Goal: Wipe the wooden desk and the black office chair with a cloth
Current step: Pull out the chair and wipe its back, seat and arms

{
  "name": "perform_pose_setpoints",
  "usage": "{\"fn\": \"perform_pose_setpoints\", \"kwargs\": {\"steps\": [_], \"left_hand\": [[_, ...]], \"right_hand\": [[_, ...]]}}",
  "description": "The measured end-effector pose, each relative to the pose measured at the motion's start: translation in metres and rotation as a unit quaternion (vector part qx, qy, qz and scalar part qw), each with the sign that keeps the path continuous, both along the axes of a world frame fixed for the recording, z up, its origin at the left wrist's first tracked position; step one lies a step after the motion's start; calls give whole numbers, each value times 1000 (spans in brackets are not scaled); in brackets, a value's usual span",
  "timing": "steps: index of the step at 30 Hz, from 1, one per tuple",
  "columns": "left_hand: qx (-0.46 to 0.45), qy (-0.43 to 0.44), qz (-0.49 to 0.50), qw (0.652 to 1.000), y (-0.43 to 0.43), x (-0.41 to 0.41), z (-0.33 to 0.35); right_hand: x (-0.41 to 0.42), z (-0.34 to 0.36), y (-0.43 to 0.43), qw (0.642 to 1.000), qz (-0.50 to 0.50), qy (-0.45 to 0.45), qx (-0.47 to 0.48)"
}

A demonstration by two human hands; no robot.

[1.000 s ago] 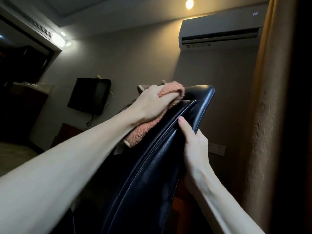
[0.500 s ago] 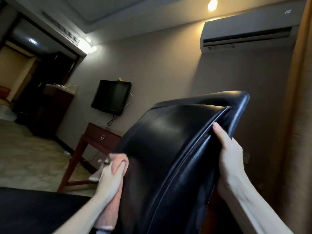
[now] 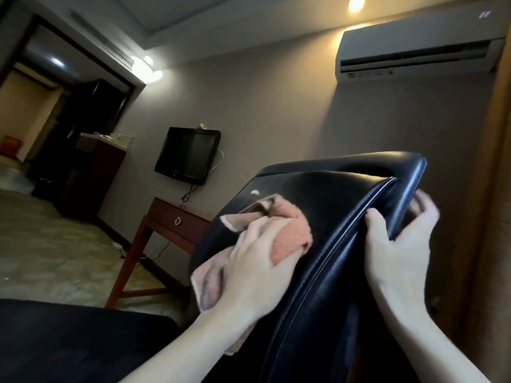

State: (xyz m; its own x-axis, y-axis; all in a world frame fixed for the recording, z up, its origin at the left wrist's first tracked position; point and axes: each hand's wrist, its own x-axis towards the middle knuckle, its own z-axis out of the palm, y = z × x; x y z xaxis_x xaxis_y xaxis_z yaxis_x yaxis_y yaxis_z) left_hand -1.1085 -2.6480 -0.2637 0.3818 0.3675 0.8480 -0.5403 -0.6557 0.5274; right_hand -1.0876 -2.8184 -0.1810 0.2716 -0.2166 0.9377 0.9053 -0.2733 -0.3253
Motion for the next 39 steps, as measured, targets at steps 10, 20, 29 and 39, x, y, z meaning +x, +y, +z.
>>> {"fn": "perform_pose_setpoints", "kwargs": {"steps": [10,20,29,39], "left_hand": [[-165,96,11,982,43,42,-75],[-425,220,-25,878,71,98,-169],[-448,207,-14,869,152,131,-95],[-21,148,25,988,109,138,92]], "right_hand": [[-14,26,52,724,-438,-54,-530],[24,105,94,644,-533,125,-535],[34,78,109,624,-567,78,-532],[36,77,114,522,-611,142,-578]]}}
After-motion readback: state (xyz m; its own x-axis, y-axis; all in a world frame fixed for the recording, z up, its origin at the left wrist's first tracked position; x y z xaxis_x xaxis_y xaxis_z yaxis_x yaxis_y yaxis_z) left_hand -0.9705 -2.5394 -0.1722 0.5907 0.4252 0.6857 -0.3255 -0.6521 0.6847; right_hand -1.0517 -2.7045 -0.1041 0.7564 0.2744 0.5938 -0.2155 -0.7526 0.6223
